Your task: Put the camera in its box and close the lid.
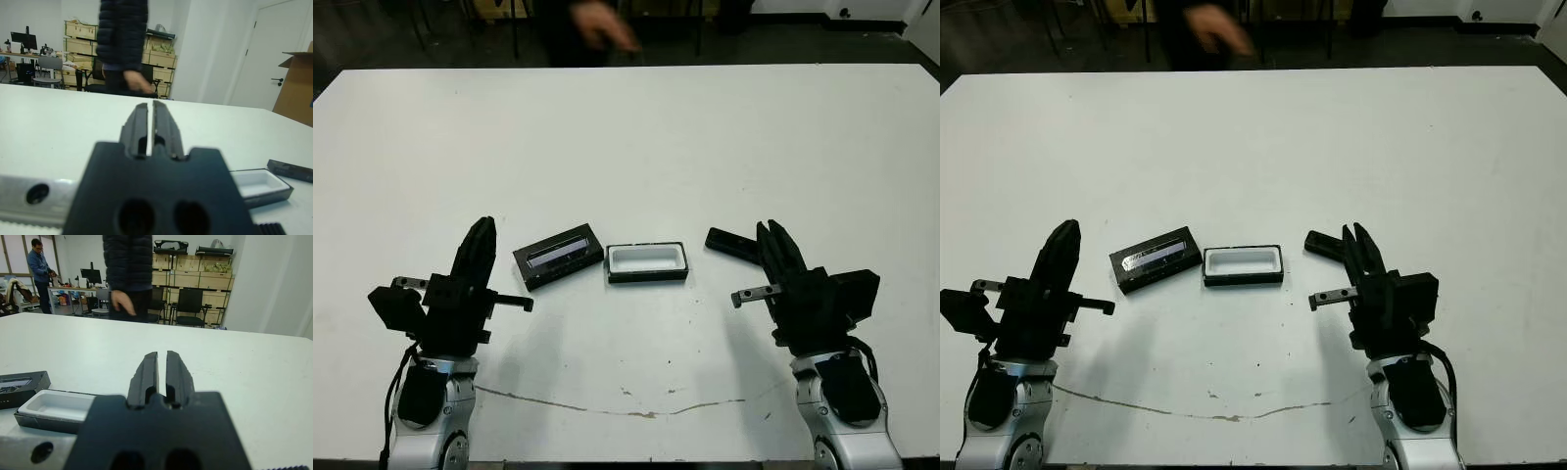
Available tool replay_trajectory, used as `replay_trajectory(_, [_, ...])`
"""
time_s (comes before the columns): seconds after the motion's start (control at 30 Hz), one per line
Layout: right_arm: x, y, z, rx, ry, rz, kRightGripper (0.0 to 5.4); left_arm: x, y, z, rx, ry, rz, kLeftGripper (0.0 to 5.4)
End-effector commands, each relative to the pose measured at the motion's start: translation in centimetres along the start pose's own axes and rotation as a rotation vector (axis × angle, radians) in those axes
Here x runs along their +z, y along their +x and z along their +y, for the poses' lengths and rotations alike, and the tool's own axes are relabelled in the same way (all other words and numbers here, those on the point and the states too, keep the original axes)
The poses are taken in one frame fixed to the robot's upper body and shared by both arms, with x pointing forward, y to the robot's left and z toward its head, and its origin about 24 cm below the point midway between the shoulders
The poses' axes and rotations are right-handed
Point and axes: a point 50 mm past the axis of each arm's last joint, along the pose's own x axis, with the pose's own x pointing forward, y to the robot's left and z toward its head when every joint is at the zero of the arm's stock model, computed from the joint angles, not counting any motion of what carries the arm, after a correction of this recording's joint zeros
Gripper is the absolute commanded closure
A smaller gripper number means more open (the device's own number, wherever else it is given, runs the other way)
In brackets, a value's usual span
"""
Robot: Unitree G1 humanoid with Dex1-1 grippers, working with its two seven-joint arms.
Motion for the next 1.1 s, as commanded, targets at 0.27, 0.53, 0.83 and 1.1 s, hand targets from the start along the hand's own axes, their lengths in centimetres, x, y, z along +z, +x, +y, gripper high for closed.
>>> replay_trajectory(0.27, [-0.3, 0.0, -0.2, 0.002, -0.020, 0.015, 5.40, -0.2, -0.1, 0.2, 0.009, 0.022, 0.034, 5.39])
replay_trajectory(0.53, [0.9, 0.4, -1.7, 0.025, -0.059, 0.023, 5.40, -0.4, -0.3, 0.3, 0.014, -0.002, 0.038, 5.39])
replay_trajectory(0.83, [3.7, 3.5, -6.4, 0.119, -0.193, -0.004, 5.40, -0.7, -0.4, 0.2, 0.008, 0.001, 0.035, 5.39])
replay_trajectory(1.1, [5.2, 6.0, -9.6, 0.309, -0.323, 0.121, 5.11, -0.8, -0.5, 0.2, 0.014, -0.009, 0.037, 5.40])
